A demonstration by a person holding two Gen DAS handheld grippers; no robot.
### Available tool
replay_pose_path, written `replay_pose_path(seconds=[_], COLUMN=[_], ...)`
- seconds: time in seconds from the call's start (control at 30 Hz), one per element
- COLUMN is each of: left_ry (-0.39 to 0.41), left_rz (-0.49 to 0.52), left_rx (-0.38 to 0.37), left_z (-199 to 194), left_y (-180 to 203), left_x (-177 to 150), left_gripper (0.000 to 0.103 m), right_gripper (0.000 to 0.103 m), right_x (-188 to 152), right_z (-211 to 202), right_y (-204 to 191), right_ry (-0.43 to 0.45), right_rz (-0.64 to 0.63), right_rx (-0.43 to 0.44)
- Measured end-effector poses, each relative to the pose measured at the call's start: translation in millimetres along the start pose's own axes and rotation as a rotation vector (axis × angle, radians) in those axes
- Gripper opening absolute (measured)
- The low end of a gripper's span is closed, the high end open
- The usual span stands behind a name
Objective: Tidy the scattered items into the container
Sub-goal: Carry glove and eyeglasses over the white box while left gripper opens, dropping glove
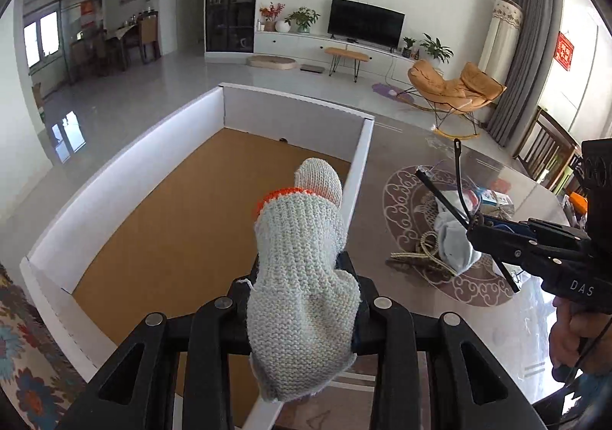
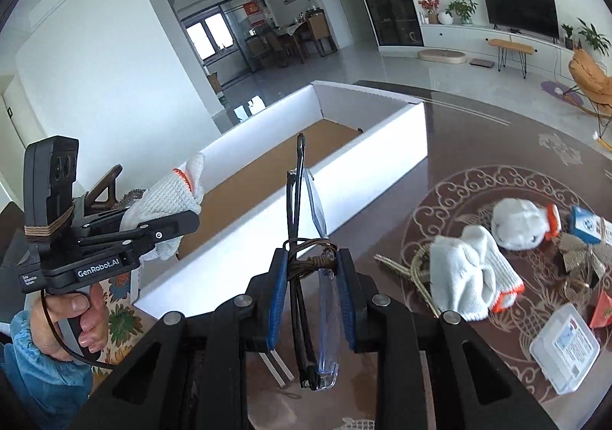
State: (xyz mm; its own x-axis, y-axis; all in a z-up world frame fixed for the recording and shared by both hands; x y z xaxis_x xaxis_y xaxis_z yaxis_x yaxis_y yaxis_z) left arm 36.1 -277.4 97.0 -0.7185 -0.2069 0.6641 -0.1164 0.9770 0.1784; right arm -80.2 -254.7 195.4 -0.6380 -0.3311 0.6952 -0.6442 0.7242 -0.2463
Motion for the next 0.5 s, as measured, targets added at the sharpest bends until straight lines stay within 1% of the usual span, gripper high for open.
replay_pose_path(seconds=[0.1, 0.2, 0.27, 0.37, 0.43, 0.47, 0.5], left_ry=[-0.036, -0.073, -0.104, -0.144, -0.168, -0.177, -0.193], left_rz=[-0.077, -0.134, -0.180, -0.228, -0.239, -0.246, -0.254], left_rx=[0.051, 0.076, 0.071, 0.068, 0.081, 0.093, 0.105], left_z=[17.8, 39.2, 56.4, 80.1, 92.4, 96.7, 100.7], left_y=[-50.0, -81.1, -94.5, -104.4, -109.5, -110.9, -113.1], left_x=[16.1, 23.5, 24.4, 23.0, 21.5, 19.7, 17.7], left_gripper=[0.033, 0.033, 0.033, 0.034, 0.035, 0.038, 0.039], right_gripper=[0.026, 0.026, 0.026, 0.026, 0.026, 0.026, 0.028], right_x=[49.2, 82.1, 92.1, 93.0, 90.4, 89.5, 88.1], right_z=[40.7, 92.3, 128.3, 173.1, 191.9, 198.4, 204.9], right_y=[-40.4, -68.3, -81.3, -94.7, -99.5, -101.1, -99.1], right_ry=[0.001, -0.038, -0.078, -0.146, -0.176, -0.183, -0.190], right_rz=[-0.053, -0.038, -0.038, -0.070, -0.079, -0.073, -0.061], right_rx=[0.012, 0.027, 0.005, -0.048, -0.070, -0.071, -0.063])
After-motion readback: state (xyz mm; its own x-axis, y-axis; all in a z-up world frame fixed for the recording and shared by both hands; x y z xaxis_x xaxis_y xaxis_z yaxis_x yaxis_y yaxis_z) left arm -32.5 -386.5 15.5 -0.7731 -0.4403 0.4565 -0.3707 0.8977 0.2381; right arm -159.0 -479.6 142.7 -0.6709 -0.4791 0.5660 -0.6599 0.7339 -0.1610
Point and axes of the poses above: each gripper's, at about its wrist camera, not at the fingertips, and z roughly the way its jaws point, y to its right, x to its top, the point moved 5 cm from there along z, roughly the way its jaws point, and after that the axes turned 6 degrees about -x, right-handed, at the moved point
